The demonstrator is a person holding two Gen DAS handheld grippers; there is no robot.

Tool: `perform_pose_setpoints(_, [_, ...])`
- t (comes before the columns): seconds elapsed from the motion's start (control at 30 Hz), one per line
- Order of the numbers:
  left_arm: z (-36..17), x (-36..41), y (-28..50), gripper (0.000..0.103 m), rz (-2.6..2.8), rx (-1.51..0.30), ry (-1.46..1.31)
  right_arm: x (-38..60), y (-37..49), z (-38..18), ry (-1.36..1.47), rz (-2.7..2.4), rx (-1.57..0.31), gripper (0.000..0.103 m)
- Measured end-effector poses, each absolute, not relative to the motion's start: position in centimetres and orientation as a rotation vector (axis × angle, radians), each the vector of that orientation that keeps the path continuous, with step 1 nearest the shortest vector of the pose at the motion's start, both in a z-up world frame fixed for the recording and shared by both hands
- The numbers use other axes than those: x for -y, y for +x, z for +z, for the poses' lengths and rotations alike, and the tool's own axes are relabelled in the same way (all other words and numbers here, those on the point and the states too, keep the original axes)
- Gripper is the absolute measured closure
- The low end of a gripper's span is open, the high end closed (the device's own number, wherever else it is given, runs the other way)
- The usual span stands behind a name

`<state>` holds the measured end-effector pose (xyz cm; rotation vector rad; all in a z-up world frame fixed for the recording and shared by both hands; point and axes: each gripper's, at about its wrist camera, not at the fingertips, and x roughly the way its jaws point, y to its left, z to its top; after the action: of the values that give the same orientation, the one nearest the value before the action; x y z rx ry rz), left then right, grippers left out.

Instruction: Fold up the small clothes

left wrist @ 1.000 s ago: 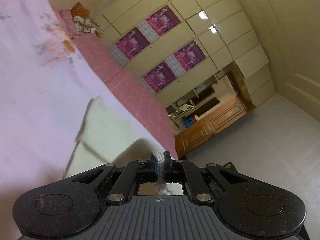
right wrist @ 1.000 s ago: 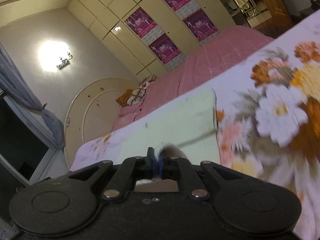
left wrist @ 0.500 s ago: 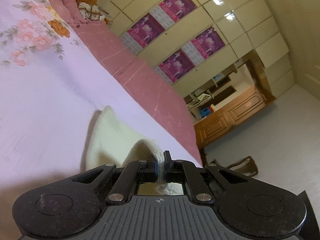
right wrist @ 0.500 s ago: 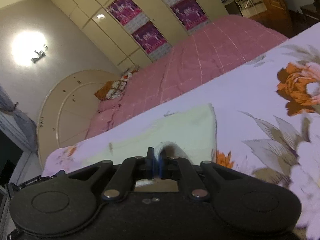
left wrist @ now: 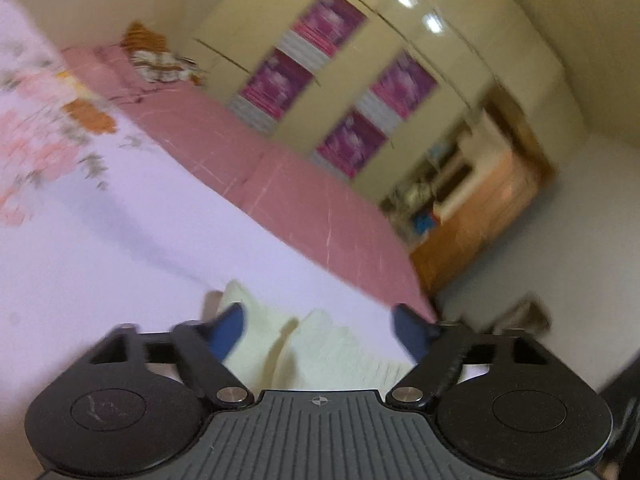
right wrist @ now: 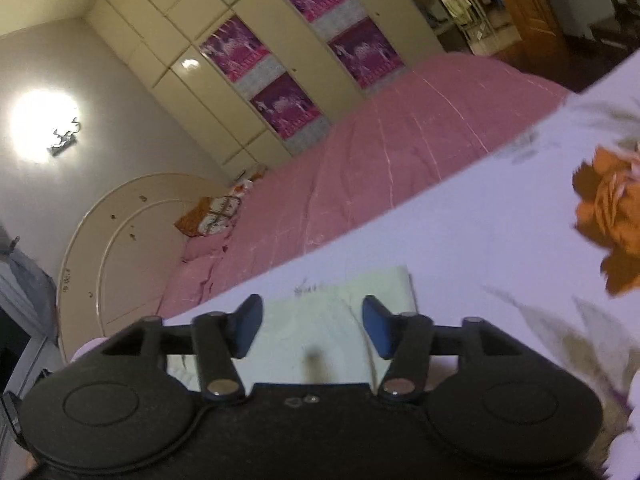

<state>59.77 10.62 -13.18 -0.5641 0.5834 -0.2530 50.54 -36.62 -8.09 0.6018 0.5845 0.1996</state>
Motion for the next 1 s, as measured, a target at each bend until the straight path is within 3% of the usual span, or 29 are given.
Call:
perform_pose_setpoints(0.03, [-13.0, -10.2, 60.1, 0.037, -0.266, -0.606, -0.515, 36.6, 50.6, -8.1, 0.573, 0.206, -0.598, 0.061])
perform_pose_setpoints(0.2, [-12.6, -7.7, 61.3, 0.044, -0.273, -0.709, -0.265, 35.3, 51.1, -8.1, 0.431, 0.208, -0.673, 0.065])
perform_pose_setpoints(0.33, [-13.1, -6.2, 61.0, 0.068, -0.268, -0.745, -0.166, 33.3, 52.2, -8.4, 0.328, 0.21, -0.734, 0.067])
perform_pose_setpoints(0.37, [-13.1, -6.2, 61.0, 0.084, -0.267, -0.75, -0.168, 32.6, 52.6, -8.4, 0.287, 0.201, -0.752, 0.07])
perform_pose_setpoints(0.43, [-12.9, -6.3, 61.0, 0.098, -0.269, -0.754, -0.187, 31.3, 52.8, -8.5, 0.203, 0.196, -0.769, 0.085])
perform_pose_setpoints(0.5, [-12.4, -6.3, 60.1, 0.1, -0.26, -0.715, -0.187, 30.4, 52.6, -8.2, 0.161, 0.202, -0.756, 0.099])
perform_pose_setpoints(0.7, [-10.6, -8.4, 56.5, 0.1, -0.22, -0.468, -0.287, 30.3, 50.4, -5.5, 0.126, 0.176, -0.548, 0.099])
perform_pose_setpoints(0.83, [-11.3, -8.1, 57.7, 0.1, -0.168, -0.512, -0.293, 31.2, 51.2, -5.5, 0.14, 0.136, -0.523, 0.099])
perform_pose_setpoints(1.0, [-13.5, -6.6, 59.1, 0.1, -0.112, -0.628, -0.244, 31.8, 53.4, -8.3, 0.145, 0.086, -0.647, 0.099])
